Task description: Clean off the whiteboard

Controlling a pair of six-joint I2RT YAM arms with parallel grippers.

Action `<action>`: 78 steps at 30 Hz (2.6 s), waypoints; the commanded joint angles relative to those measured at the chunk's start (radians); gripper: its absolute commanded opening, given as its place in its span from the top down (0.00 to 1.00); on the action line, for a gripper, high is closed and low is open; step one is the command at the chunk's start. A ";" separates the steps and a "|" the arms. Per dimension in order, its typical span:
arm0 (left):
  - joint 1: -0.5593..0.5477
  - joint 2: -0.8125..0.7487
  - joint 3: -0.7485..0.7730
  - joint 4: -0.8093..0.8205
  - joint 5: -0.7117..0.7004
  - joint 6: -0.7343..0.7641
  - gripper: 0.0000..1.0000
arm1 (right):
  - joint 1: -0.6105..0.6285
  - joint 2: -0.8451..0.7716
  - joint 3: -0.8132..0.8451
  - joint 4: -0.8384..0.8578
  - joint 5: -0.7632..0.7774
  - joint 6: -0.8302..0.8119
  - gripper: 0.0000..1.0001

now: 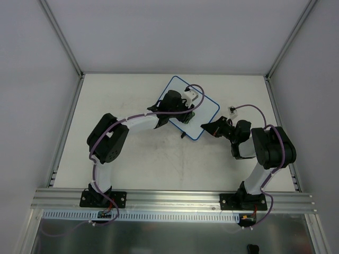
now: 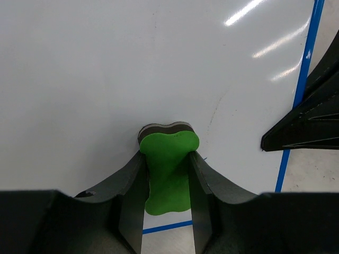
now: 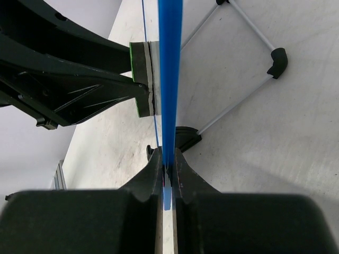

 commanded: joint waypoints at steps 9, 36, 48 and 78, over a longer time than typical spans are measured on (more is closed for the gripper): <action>0.054 0.043 -0.054 -0.040 -0.062 -0.149 1.00 | 0.003 -0.039 -0.005 0.237 -0.013 -0.036 1.00; 0.190 -0.014 -0.150 0.108 0.045 -0.271 1.00 | 0.000 -0.032 -0.005 0.237 -0.015 -0.041 1.00; -0.021 0.003 -0.169 0.120 -0.039 -0.094 1.00 | -0.003 -0.030 0.000 0.239 -0.019 -0.035 1.00; 0.215 0.018 -0.149 0.198 0.113 -0.373 1.00 | -0.002 -0.030 -0.005 0.237 -0.018 -0.035 1.00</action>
